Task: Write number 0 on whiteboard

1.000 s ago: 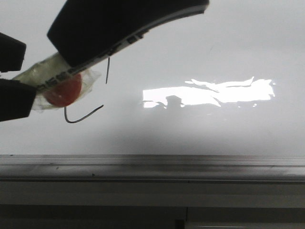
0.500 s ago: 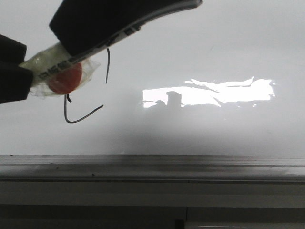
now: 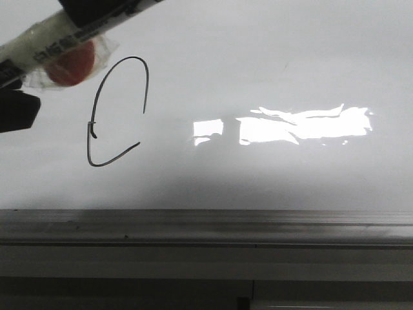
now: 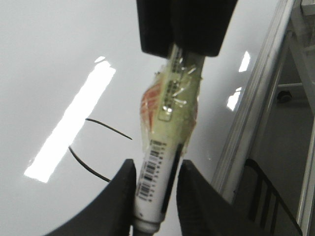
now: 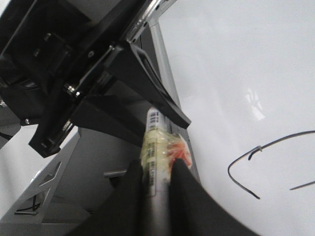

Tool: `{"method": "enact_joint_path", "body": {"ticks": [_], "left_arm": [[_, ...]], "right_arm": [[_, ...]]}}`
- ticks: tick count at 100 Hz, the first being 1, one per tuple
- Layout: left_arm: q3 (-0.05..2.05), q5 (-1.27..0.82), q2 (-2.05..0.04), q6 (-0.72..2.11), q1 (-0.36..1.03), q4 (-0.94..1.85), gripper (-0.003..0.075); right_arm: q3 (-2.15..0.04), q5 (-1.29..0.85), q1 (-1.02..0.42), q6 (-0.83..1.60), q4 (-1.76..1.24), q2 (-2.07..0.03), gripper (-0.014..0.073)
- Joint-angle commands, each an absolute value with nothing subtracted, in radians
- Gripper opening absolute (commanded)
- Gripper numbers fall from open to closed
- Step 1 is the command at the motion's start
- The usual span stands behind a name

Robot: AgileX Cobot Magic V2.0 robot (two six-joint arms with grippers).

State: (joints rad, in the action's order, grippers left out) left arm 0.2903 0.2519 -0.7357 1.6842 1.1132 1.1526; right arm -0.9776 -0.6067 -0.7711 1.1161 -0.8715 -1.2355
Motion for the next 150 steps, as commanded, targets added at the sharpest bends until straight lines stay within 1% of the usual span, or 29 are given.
{"method": "enact_joint_path", "body": {"ticks": [1,19,24,29,34,46,53,58,62,63,65,68,69,70,72,73,76,78,79,82,89,96,100,109,125,137,150], "left_arm": [[0.315,0.312,-0.74,1.686,1.116,1.147,0.0173],[0.315,0.336,-0.74,1.686,1.116,1.147,0.0154],[0.315,0.333,-0.74,1.686,1.116,1.147,0.0115],[0.315,0.328,-0.74,1.686,1.116,1.147,0.0056],[0.315,0.328,-0.74,1.686,1.116,1.147,-0.0022],[0.315,0.328,-0.74,1.686,1.116,1.147,-0.002],[0.315,0.328,-0.74,1.686,1.116,1.147,-0.002],[0.315,0.331,-0.74,1.686,1.116,1.147,-0.002],[0.315,0.334,-0.74,1.686,1.116,1.147,-0.002],[0.315,0.334,-0.74,1.686,1.116,1.149,-0.002],[0.315,0.338,-0.74,1.686,1.116,1.155,-0.002],[0.317,0.349,-0.74,1.686,1.116,1.172,-0.002],[0.317,0.352,-0.74,1.684,1.116,1.185,-0.002],[0.317,0.357,-0.74,1.683,1.116,1.192,-0.002],[0.319,0.374,-0.74,1.683,1.116,1.218,-0.002],[0.319,0.389,-0.74,1.683,1.116,1.228,-0.002],[0.323,0.425,-0.74,1.682,1.116,1.283,-0.002],[0.325,0.469,-0.74,1.679,1.116,1.319,-0.002],[0.326,0.469,-0.74,1.679,1.116,1.33,-0.002],[0.327,0.531,-0.74,1.679,1.116,1.374,-0.002],[0.327,0.643,-0.74,1.62,1.116,1.461,-0.002],[0.329,0.711,-0.74,1.451,1.116,1.547,-0.002],[0.329,0.718,-0.74,1.325,1.116,1.598,-0.002],[0.329,0.685,-0.74,1.178,1.116,1.652,-0.002],[0.329,0.643,-0.752,1.099,1.116,1.654,-0.002],[0.329,0.662,-0.791,1.041,1.116,1.654,-0.002],[0.329,0.627,-0.843,1.005,1.116,1.642,-0.002]], "right_arm": [[-1.018,-0.585,-0.771,1.121,-0.913,-1.212,-0.0069],[-1.018,-0.574,-0.771,1.121,-0.906,-1.212,-0.0069],[-1.018,-0.569,-0.771,1.121,-0.904,-1.212,-0.0069],[-1.018,-0.567,-0.771,1.121,-0.903,-1.212,-0.0069],[-1.018,-0.563,-0.771,1.121,-0.903,-1.212,-0.0069],[-1.018,-0.559,-0.771,1.121,-0.903,-1.212,-0.0066],[-1.018,-0.573,-0.771,1.121,-0.903,-1.212,-0.0029],[-1.018,-0.578,-0.771,1.121,-0.903,-1.212,0.0041],[-1.019,-0.572,-0.771,1.121,-0.901,-1.212,0.0129],[-1.019,-0.572,-0.771,1.121,-0.897,-1.212,0.0163],[-1.019,-0.564,-0.771,1.121,-0.893,-1.212,0.0199],[-1.019,-0.548,-0.771,1.121,-0.878,-1.212,0.0302],[-1.019,-0.545,-0.771,1.121,-0.874,-1.212,0.0323],[-1.019,-0.541,-0.771,1.121,-0.868,-1.212,0.0367],[-1.019,-0.532,-0.771,1.121,-0.862,-1.212,0.0412],[-1.019,-0.523,-0.771,1.121,-0.857,-1.212,0.0454],[-1.019,-0.506,-0.771,1.121,-0.852,-1.212,0.0533],[-1.019,-0.487,-0.771,1.121,-0.845,-1.212,0.0601],[-1.019,-0.487,-0.771,1.121,-0.845,-1.212,0.0601],[-1.019,-0.463,-0.771,1.121,-0.845,-1.212,0.0669],[-1.019,-0.435,-0.771,1.121,-0.843,-1.212,0.065],[-1.019,-0.437,-0.771,1.121,-0.843,-1.212,0.0643],[-1.019,-0.446,-0.771,1.121,-0.843,-1.212,0.0643],[-1.019,-0.482,-0.771,1.121,-0.843,-1.212,0.0643],[-1.019,-0.54,-0.771,1.121,-0.843,-1.212,0.0643],[-1.019,-0.55,-0.771,1.109,-0.843,-1.212,0.0643],[-1.019,-0.55,-0.771,1.109,-0.845,-1.212,0.0643]]}}
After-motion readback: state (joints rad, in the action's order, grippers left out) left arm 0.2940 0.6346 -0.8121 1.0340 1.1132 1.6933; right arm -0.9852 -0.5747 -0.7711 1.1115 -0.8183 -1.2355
